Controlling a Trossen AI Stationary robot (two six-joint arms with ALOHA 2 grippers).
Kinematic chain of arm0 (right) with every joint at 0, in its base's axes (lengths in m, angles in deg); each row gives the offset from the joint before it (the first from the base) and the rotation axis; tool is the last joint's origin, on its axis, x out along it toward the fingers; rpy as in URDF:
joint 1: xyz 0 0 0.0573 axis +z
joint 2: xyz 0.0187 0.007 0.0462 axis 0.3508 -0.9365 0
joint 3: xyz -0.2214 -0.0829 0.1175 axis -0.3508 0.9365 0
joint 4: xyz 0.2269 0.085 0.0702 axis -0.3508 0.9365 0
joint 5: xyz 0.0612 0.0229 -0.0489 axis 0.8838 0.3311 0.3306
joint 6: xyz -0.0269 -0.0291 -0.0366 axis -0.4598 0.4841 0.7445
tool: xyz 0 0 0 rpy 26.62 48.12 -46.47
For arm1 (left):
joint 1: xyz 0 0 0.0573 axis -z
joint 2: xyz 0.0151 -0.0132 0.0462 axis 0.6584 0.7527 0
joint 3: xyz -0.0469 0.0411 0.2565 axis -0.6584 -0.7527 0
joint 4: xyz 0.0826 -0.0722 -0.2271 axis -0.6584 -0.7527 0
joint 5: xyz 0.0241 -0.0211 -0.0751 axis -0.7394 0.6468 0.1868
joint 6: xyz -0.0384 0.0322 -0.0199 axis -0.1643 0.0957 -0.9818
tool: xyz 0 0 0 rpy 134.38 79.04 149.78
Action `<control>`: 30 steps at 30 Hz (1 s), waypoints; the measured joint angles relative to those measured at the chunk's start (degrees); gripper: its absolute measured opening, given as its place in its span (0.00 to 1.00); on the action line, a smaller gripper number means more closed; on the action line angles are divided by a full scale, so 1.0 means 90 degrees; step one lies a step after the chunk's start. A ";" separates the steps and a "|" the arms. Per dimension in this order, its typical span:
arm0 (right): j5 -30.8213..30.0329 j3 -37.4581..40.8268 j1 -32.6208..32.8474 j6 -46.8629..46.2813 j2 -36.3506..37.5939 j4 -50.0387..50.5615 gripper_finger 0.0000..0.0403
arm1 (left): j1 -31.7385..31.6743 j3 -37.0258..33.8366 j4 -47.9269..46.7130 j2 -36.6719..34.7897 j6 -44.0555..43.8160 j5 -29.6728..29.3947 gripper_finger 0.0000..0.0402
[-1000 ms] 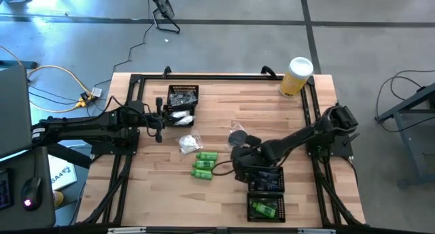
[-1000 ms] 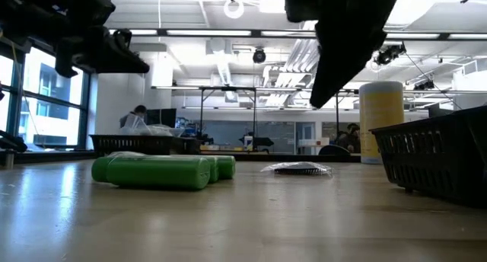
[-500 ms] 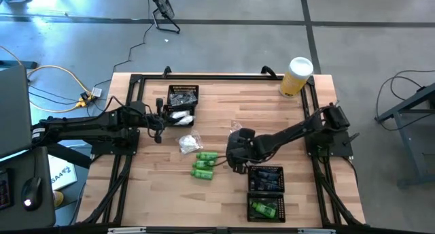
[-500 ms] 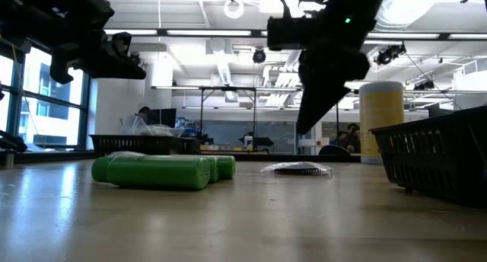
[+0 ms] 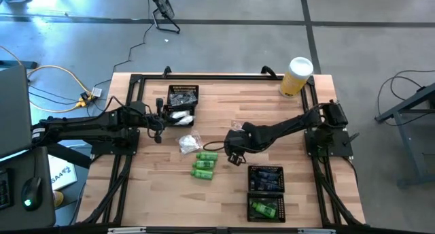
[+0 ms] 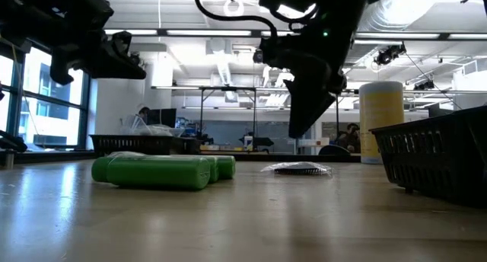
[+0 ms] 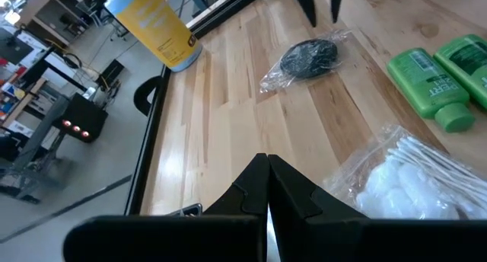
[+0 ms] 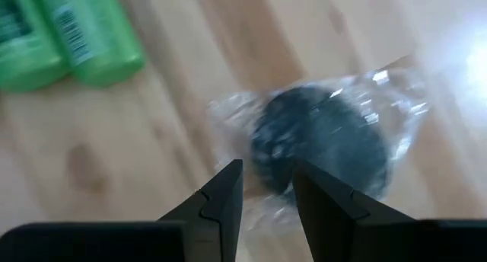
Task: Pick & Place Travel size toiletries
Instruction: Put the black hairbrush into the top black basket
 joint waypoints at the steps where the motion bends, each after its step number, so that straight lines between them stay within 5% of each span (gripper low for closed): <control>1: 0.0183 0.0000 -0.0028 0.0006 0.0000 -0.0001 0.27 | 0.0001 0.0000 0.0000 0.0000 0.0072 0.0000 0.00; 9: 0.0538 0.0000 0.0074 0.0561 -0.0005 -0.0015 0.32 | 0.0001 0.0000 0.0001 0.0000 0.0267 0.0002 0.00; 19: -0.0568 -0.0004 0.0428 0.0690 -0.0387 -0.0037 0.56 | 0.0002 0.0000 -0.0023 0.0000 0.0267 0.0002 0.00; 30: -0.0888 0.0001 0.0667 0.0669 -0.0868 -0.0099 0.49 | 0.0002 0.0000 -0.0165 0.0001 0.0267 0.0005 0.00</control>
